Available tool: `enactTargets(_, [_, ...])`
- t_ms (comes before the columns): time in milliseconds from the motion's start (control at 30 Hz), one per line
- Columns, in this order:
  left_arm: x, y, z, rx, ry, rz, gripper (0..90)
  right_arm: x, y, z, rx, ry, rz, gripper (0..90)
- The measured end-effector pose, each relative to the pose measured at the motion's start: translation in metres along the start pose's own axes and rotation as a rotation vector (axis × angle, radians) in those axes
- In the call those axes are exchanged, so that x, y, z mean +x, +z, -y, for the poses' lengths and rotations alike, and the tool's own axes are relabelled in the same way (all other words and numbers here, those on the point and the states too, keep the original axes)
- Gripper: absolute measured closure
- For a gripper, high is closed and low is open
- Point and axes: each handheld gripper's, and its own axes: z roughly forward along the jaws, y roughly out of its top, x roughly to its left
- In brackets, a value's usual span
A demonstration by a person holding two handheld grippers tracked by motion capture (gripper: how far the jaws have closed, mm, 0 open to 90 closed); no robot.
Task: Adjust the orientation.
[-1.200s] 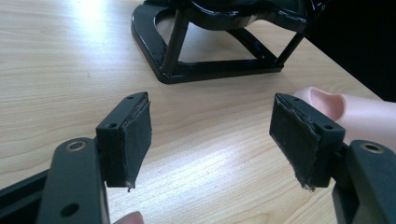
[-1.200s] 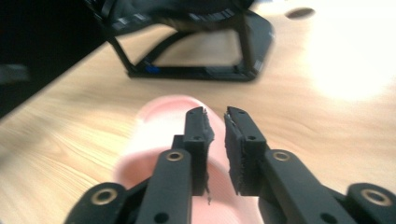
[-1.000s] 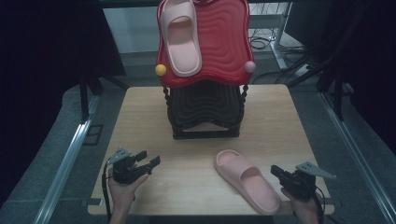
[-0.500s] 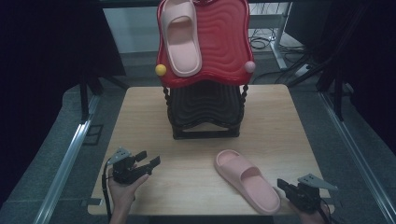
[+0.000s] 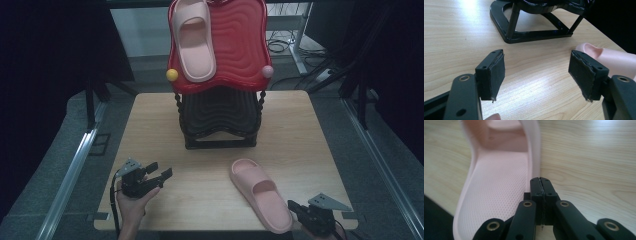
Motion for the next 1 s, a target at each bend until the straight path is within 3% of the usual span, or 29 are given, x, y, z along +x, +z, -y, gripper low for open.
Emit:
enactTargets(533, [0.000, -0.001, 0.000, -0.005, -0.001, -0.002, 29.4, 0.056, 0.029, -0.007, 0.045, -0.104, -0.175, 89.9])
enactTargets(833, [0.000, -0.001, 0.000, -0.004, 0.000, 0.000, 29.3, 0.082, 0.053, -0.018, 0.051, -0.156, -0.215, 89.8])
enactTargets(1000, [0.001, -0.002, 0.000, -0.005, -0.002, 0.000, 29.3, 0.083, 0.054, -0.018, 0.035, -0.151, -0.209, 89.8])
